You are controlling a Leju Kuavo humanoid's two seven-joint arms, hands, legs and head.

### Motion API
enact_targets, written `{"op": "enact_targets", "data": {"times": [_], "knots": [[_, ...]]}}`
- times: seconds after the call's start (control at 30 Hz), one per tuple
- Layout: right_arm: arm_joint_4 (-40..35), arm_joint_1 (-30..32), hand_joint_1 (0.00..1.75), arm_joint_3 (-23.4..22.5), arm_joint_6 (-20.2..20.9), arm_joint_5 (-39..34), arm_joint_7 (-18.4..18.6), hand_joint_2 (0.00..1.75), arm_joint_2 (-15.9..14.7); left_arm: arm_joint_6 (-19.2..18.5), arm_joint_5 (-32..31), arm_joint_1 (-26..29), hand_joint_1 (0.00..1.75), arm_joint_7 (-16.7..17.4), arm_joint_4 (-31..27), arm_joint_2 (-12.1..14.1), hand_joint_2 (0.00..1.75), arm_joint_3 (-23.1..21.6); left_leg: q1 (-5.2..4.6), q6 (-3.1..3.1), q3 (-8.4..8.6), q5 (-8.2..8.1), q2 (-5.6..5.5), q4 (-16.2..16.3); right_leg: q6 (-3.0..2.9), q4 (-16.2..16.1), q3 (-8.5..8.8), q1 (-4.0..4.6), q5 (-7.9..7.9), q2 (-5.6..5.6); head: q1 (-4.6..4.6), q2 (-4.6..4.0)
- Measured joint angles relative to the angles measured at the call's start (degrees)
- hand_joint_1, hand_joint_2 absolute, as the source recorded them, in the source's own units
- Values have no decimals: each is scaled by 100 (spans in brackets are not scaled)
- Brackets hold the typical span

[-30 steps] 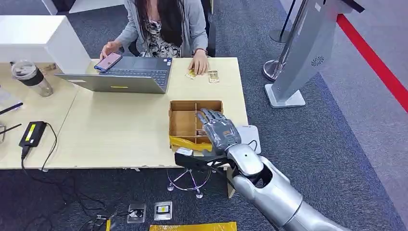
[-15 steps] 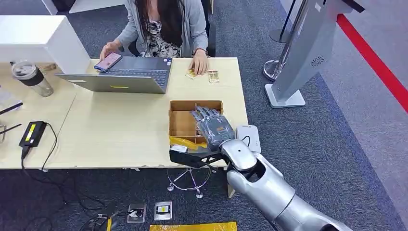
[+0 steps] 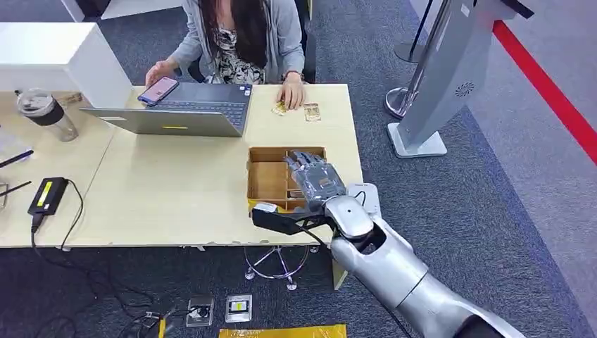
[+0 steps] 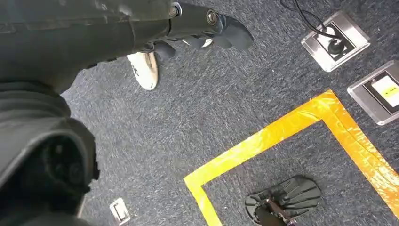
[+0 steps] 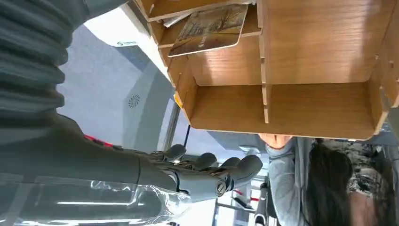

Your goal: Pass the card to the sensor for recognition and then transmit it.

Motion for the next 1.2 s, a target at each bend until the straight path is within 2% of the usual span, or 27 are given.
{"op": "enact_targets", "data": {"times": [0.67, 0.8, 1.2], "knots": [[369, -140, 0, -98, -2, -20, 33, 175, 28, -9, -52, -21, 0, 2, 0, -2, 0, -7, 0, 0, 1, 0, 1, 0, 0, 0, -1, 0, 0, 1, -2, 0], [673, -145, 0, -138, -109, -17, -77, 175, 103, -7, -94, -31, 0, 4, 0, -15, 0, -7, 0, -1, 0, 0, 1, 0, 0, 0, -1, 0, 0, 1, -2, 0], [907, -146, 0, -140, -136, -17, -129, 175, 157, -7, -155, -56, 0, 4, 0, -26, 0, -7, 0, -1, 0, 1, 1, 0, 0, 0, 0, 0, 0, 1, -2, 0]]}}
